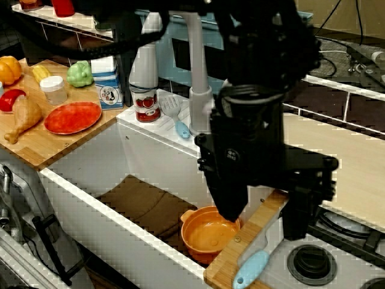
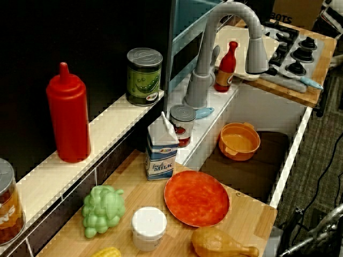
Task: Put knife on cutting board
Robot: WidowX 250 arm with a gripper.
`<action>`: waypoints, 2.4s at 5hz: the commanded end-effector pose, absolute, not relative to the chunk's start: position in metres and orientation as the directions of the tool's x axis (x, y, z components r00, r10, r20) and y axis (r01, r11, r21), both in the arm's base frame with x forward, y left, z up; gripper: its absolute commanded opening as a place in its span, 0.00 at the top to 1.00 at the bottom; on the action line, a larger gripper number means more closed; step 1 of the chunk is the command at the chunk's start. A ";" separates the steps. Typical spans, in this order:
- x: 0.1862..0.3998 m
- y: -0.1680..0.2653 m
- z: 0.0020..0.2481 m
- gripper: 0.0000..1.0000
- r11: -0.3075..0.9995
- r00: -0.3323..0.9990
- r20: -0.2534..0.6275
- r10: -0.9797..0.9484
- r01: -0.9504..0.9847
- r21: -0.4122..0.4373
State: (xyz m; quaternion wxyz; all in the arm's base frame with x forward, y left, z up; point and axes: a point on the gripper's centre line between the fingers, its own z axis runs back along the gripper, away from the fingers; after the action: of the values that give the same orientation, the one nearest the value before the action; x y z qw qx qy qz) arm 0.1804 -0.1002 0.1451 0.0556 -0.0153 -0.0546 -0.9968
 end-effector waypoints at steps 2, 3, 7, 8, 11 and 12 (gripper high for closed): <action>0.192 -0.091 0.147 0.00 -0.991 -0.992 0.027 -0.120 0.121 0.056; 0.206 -0.078 0.137 0.00 -0.992 -0.992 0.034 -0.125 0.126 0.027; 0.213 -0.087 0.089 0.00 -0.993 -0.992 -0.040 -0.121 0.122 -0.010; 0.212 -0.093 0.077 0.00 -0.994 -0.993 -0.049 -0.104 0.106 -0.027; 0.208 -0.066 0.074 0.00 -0.999 -0.992 0.113 -0.053 0.053 0.004; 0.205 -0.060 0.070 0.00 -0.999 -0.990 0.131 -0.054 0.053 -0.005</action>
State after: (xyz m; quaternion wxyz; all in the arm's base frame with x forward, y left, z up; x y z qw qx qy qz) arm 0.2017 -0.0619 0.0622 0.0324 -0.0813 0.0034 -0.9962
